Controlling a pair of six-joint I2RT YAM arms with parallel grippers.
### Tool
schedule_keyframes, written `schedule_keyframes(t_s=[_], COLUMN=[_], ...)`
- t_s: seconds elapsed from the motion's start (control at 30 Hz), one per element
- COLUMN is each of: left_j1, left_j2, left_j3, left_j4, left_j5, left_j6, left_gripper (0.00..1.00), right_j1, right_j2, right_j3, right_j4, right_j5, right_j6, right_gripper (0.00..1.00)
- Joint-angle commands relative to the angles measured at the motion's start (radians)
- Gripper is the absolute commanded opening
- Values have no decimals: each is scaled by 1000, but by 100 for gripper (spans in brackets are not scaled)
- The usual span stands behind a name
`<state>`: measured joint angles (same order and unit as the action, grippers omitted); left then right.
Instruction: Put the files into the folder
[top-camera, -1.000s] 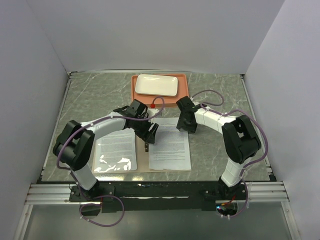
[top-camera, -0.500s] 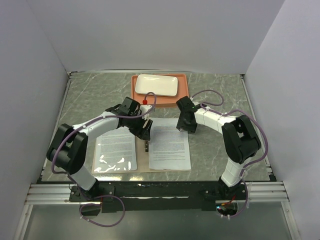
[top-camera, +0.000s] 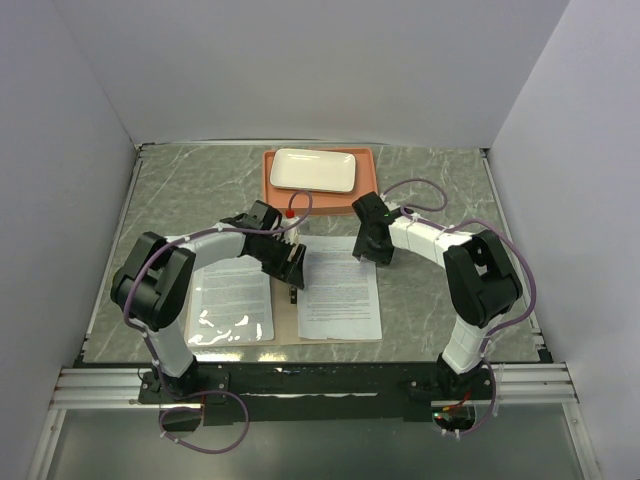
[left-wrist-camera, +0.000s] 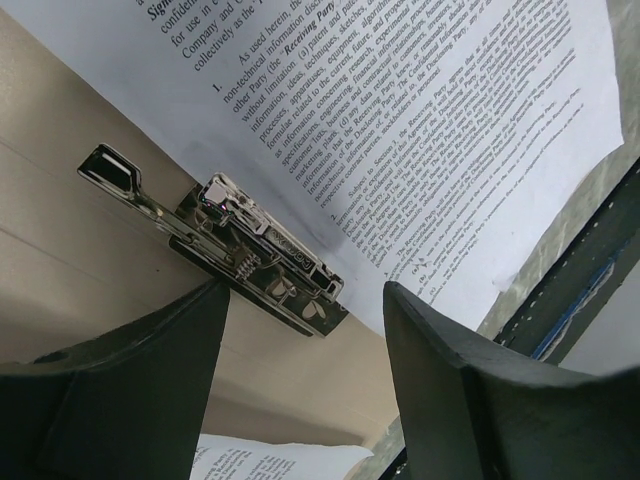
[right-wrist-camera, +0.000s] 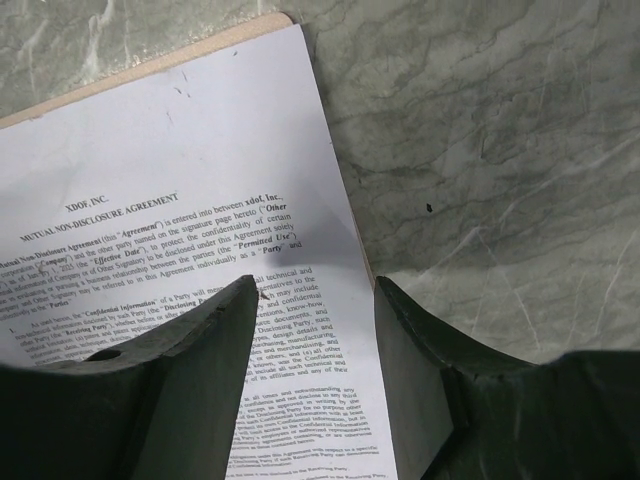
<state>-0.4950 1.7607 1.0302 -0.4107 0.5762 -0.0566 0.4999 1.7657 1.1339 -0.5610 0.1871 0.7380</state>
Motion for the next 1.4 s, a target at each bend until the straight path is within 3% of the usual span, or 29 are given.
schedule_keyframes(t_s=[0.0,0.6,0.97,1.37], left_j1=[6,15,26,26], left_j2=[10,5,-18,-23], left_j3=[22,36,27,24], left_j4=[35,23,9,15], left_j5=[54,50,53,56], left_j6=[-20,6,26,26], left_gripper=[70,69,69,69], right_j1=[19,69,-17,-32], right_j2=[6,35,49,92], right_j3=[30,99,142,102], right_j4=[26,-4,-60,-14], right_j5=[23,51,150,91], right_j6=[-5,-23,-2,32], right_gripper=[58,58,57,56])
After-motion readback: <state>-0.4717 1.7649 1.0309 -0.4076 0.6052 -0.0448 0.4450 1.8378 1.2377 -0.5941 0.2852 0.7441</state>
